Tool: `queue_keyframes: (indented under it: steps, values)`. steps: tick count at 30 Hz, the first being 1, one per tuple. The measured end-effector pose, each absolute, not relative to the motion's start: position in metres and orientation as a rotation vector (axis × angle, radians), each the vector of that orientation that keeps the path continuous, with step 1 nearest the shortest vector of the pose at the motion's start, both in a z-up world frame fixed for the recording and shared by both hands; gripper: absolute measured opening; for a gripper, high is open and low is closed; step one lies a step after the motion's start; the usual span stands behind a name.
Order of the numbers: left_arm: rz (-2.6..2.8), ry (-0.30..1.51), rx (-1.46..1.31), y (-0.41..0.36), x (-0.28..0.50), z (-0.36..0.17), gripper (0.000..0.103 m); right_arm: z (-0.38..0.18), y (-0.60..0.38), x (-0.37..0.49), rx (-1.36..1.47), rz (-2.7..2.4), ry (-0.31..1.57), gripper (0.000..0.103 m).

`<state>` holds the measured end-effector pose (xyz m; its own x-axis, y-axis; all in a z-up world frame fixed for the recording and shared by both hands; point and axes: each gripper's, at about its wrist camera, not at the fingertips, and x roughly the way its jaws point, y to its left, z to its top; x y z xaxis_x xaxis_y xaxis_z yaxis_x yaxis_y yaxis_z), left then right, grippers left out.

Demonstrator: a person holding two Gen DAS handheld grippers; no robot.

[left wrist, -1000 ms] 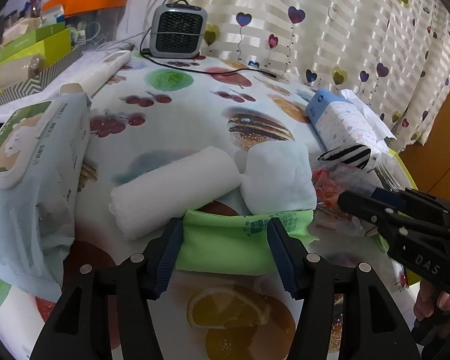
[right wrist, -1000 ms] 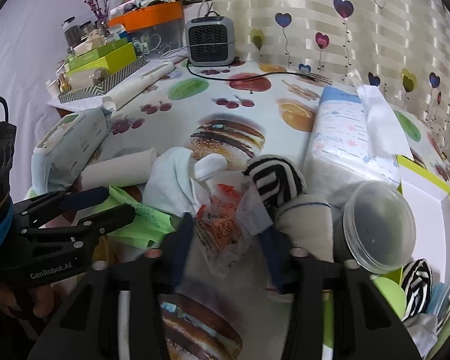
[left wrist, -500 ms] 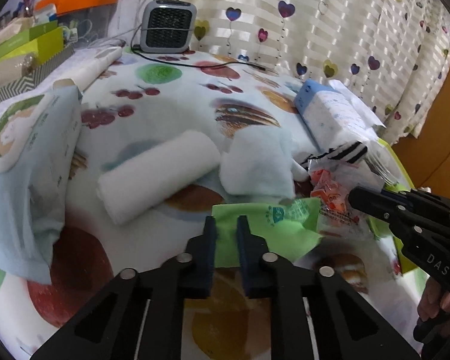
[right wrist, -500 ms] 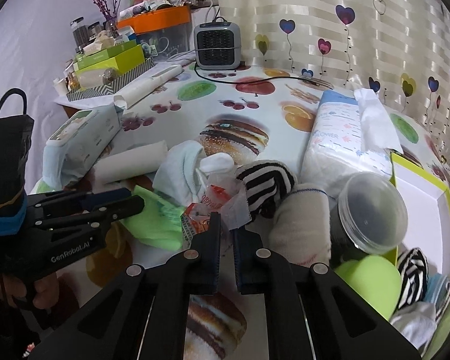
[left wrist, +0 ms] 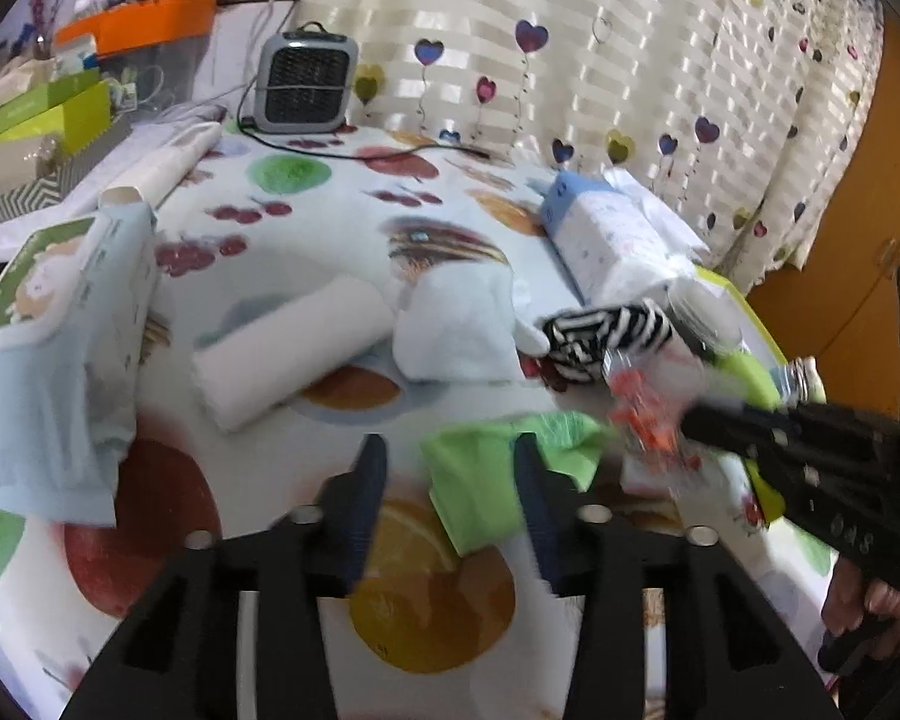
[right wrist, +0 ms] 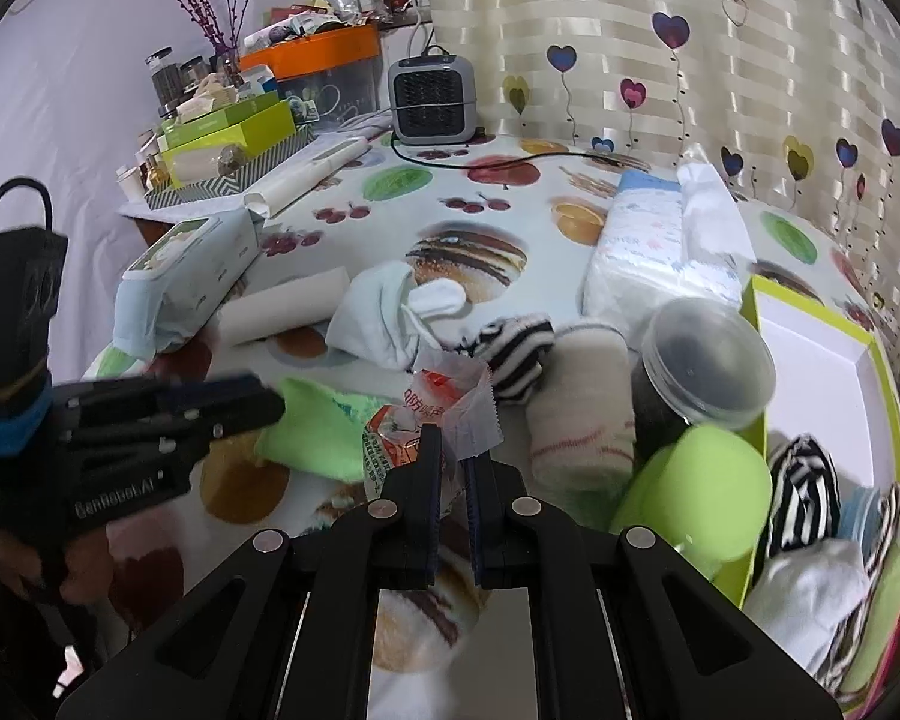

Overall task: Organize soft objects
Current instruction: 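Grasp the lime-green cloth with the left gripper while the right grasps the clear bag of orange items, then carry the lime-green cloth with the left gripper while the right carries the bag to the tray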

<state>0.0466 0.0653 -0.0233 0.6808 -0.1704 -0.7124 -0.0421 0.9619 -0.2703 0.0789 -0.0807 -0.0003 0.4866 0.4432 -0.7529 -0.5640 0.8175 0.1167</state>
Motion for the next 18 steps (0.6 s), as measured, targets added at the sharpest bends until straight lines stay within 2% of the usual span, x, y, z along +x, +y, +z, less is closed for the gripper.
queue_keyframes:
  steps: [2,9,13,18]
  values:
    - [-0.076,0.814,-0.273,0.066,0.052,-0.023,0.048,-0.001,-0.085,0.077,-0.146,0.614,0.874,0.008]
    - [-0.128,0.889,-0.206,0.054,0.073,-0.039,0.049,0.002,-0.092,0.073,-0.143,0.605,0.869,0.008]
    - [-0.161,0.901,-0.149,0.043,0.069,-0.042,0.053,0.004,-0.095,0.072,-0.14,0.598,0.862,0.008]
    - [-0.201,0.909,-0.115,0.037,0.06,-0.041,0.053,0.008,-0.098,0.071,-0.134,0.597,0.854,0.008]
